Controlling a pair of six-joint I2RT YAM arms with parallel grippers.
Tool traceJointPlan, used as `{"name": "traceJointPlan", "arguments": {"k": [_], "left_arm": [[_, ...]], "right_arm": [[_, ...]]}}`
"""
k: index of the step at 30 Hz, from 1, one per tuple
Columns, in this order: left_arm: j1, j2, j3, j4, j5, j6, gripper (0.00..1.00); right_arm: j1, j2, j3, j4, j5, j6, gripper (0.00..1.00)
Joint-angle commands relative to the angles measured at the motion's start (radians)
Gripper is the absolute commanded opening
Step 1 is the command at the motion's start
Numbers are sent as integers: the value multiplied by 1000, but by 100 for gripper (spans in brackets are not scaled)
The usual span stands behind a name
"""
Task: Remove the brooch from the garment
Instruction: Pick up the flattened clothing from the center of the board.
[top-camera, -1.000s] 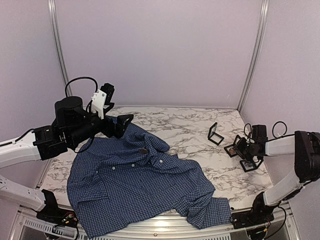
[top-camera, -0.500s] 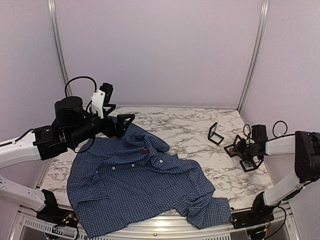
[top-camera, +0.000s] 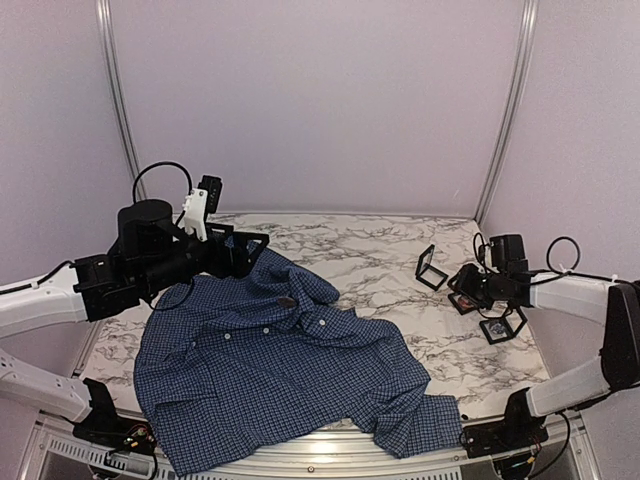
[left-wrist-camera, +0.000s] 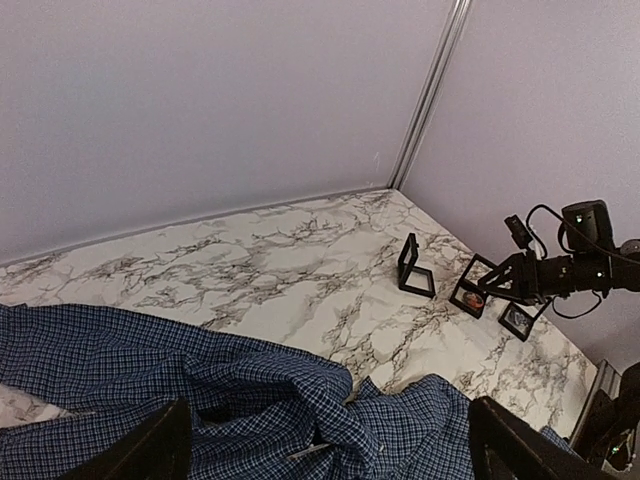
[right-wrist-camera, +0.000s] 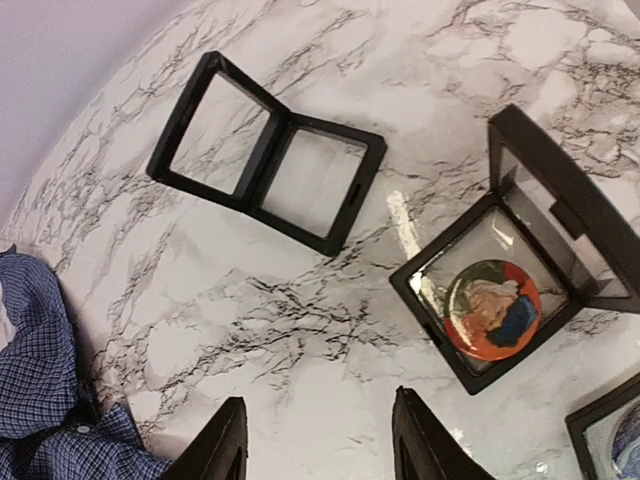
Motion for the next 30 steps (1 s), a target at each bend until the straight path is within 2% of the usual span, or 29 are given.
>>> {"name": "traceJointPlan", "arguments": {"k": [1,11,19,30], "left_arm": [[20,27,-47,-48,44,-137,99],[72,72,-147,-19,103,-471,99],[98,114,-246,125,181,-784,98],[106,200,-390,397,266,-1098,93]], "right_arm": [[111,-55,72,-61,41,-44,50],[436,-25,276,-123,131,-121,60],[678,165,512,-153,149,-168,61],[854,457,797,-220,129,-201,62]]}}
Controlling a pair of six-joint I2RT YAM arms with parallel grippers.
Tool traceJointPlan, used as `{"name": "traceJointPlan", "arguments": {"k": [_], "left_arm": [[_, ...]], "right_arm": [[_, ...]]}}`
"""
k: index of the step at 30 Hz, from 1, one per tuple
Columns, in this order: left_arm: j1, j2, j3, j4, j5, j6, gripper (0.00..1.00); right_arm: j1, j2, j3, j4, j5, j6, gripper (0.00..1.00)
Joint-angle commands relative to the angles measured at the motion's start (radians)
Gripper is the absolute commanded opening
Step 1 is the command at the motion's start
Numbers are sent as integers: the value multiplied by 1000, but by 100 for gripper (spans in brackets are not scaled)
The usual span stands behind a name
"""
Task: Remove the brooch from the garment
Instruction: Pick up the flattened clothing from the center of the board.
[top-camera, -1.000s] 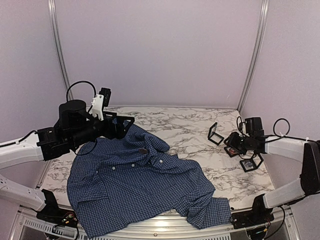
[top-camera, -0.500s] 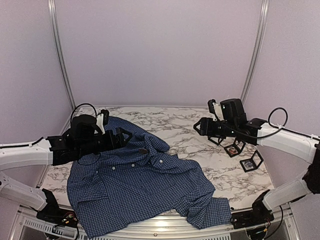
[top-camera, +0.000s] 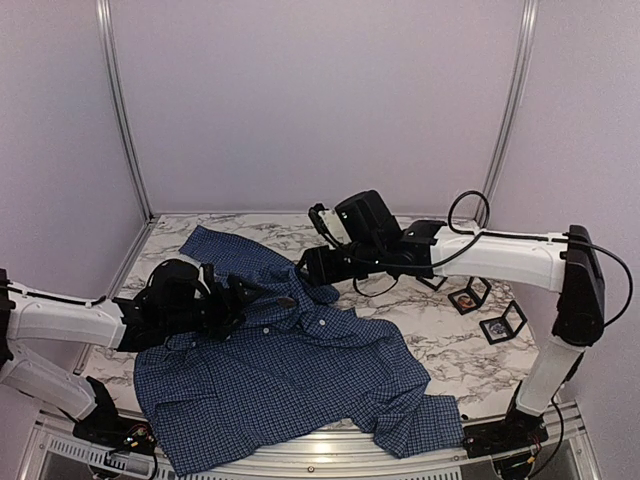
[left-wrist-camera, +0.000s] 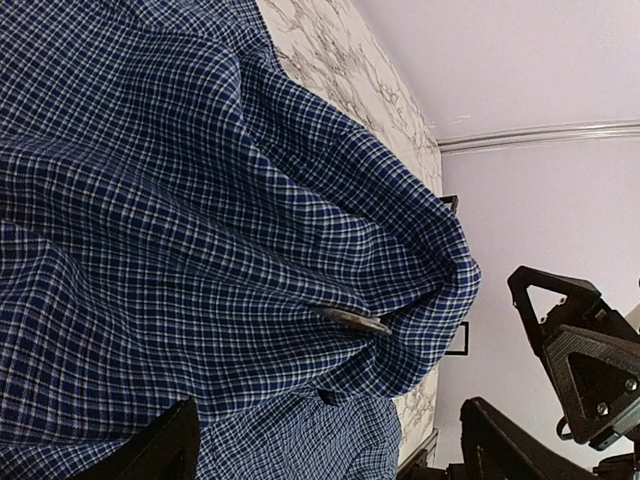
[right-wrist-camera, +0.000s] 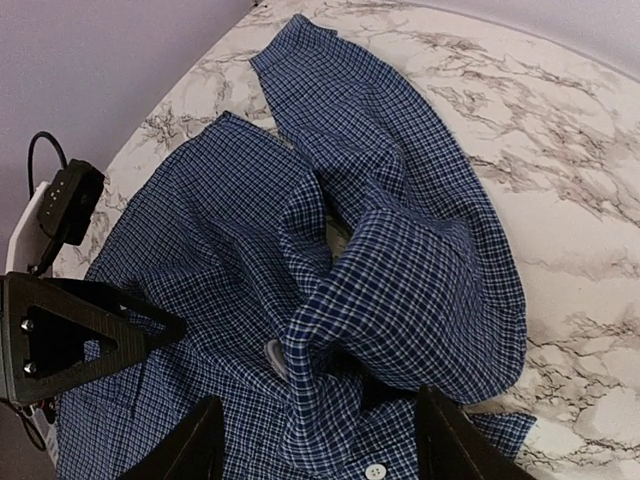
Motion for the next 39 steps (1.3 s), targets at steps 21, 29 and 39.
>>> {"name": "traceJointPlan", "arguments": {"k": [21,29,39], "left_arm": [[4,170,-52,335,59,-322,63],[3,215,-44,390,59,-350,50],[-2,267,-29,411,73,-372,38]], "right_arm": [[82,202,127,-57,-56,74,5],[95,179,120,-38,-83,84,0],[111,173,125,-33,-84,87,0]]}}
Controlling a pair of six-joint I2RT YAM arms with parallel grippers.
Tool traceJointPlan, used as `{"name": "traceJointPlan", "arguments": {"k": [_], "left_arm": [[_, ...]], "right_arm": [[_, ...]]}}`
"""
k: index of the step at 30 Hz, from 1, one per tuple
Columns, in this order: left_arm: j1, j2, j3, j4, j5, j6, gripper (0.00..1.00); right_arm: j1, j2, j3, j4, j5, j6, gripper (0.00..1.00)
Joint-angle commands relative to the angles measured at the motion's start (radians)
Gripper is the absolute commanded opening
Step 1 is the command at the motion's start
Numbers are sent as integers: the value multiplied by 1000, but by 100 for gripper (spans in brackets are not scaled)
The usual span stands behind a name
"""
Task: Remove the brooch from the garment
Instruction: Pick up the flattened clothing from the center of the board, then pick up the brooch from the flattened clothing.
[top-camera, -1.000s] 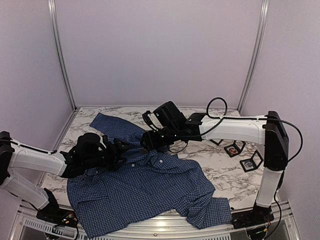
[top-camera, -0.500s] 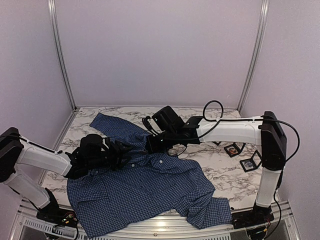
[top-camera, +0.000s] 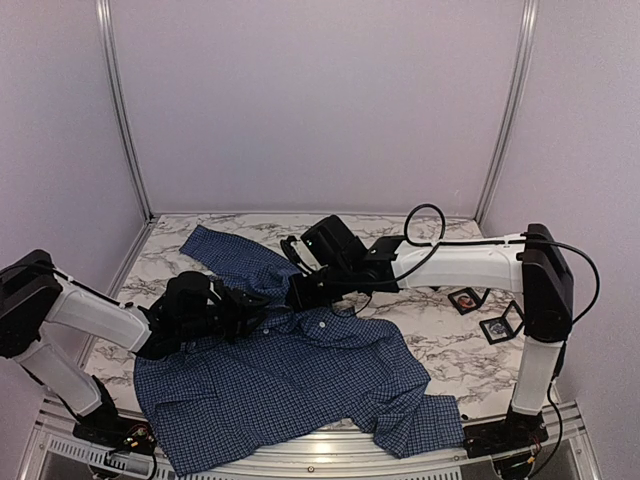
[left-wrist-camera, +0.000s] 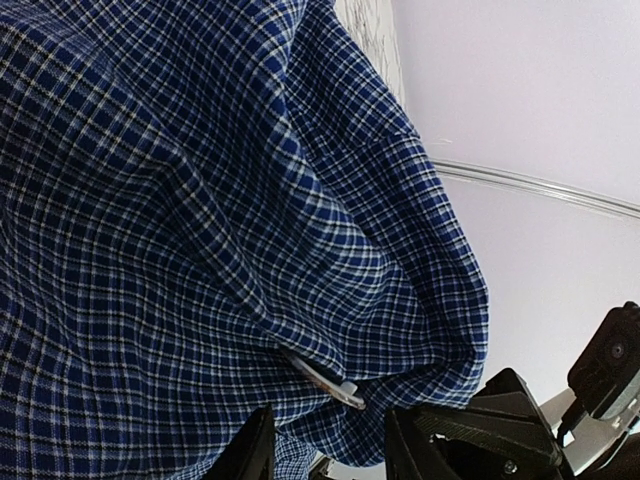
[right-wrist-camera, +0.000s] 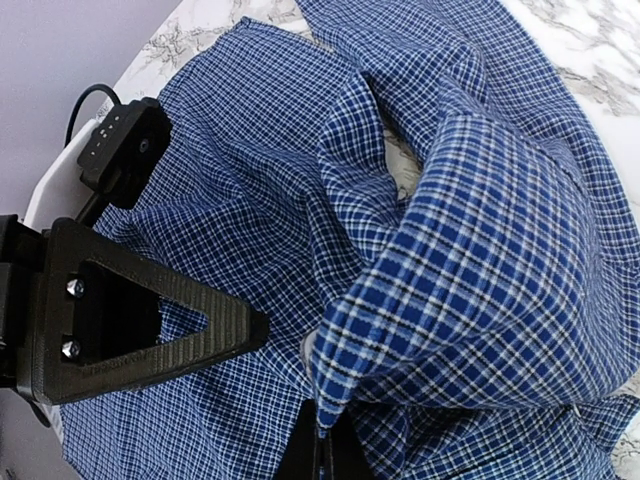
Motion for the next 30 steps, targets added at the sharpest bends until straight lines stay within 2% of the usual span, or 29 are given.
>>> {"name": "traceJointPlan", "arguments": {"k": [1,19,30], "left_arm": [[-3,31,22,39,12,-14,37],[-26,99,60,89,28,-51,33],[-40,112,72,57,16,-63,27]], "right_arm": [[20,-36,11,18,-8,10,0],[28,-39,8,17,-6,6,0],[31,-45,0,17,-1,7,0]]}}
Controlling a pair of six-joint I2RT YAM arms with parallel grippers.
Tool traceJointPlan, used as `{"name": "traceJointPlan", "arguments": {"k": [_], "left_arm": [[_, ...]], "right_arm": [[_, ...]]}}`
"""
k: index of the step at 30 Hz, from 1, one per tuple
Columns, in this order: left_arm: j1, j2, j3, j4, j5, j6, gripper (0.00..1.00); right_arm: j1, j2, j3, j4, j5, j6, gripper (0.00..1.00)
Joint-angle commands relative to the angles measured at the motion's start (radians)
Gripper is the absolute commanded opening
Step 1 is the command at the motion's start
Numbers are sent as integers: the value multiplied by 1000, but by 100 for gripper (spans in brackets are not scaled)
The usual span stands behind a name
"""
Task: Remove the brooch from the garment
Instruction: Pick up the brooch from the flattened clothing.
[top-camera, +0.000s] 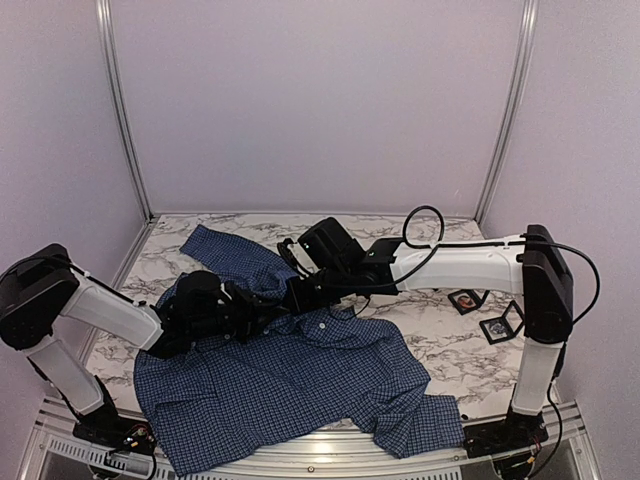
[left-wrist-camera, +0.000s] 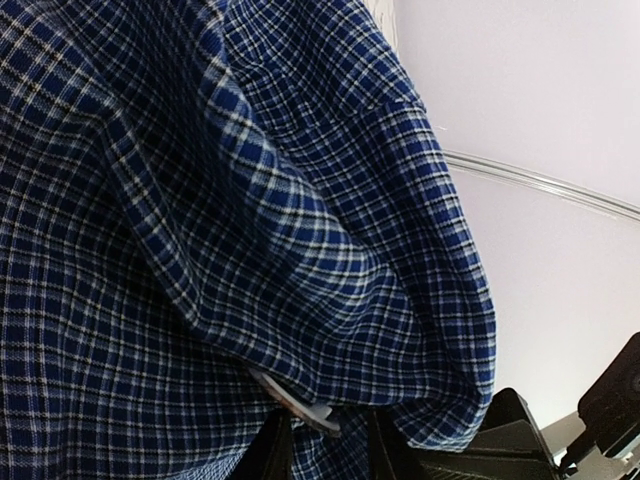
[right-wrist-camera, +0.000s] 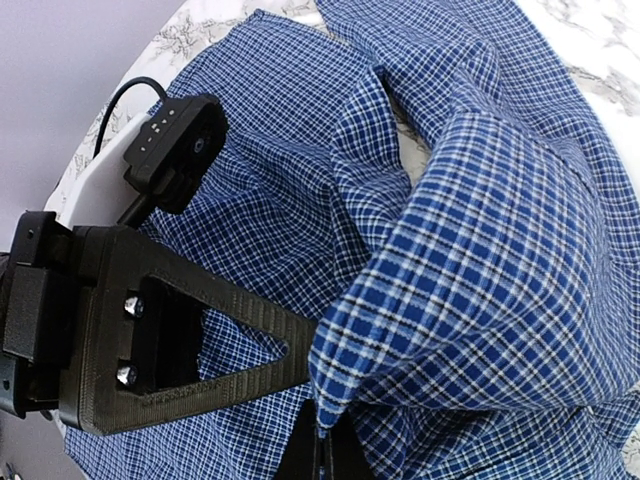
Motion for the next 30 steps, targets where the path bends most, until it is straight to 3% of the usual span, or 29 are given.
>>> {"name": "traceJointPlan", "arguments": {"k": [1,13,30], "left_arm": [[-8,24,20,-9,0,-5,27],[-11,26,14,-27,-5,-13,22],[-7,19,-2,-16,9,-7,0]], "right_arm": [[13,-46,0,15,2,7,0],[15,-51,-10,15,12,10,0],[17,-58,-30,9,27,1,0]]}}
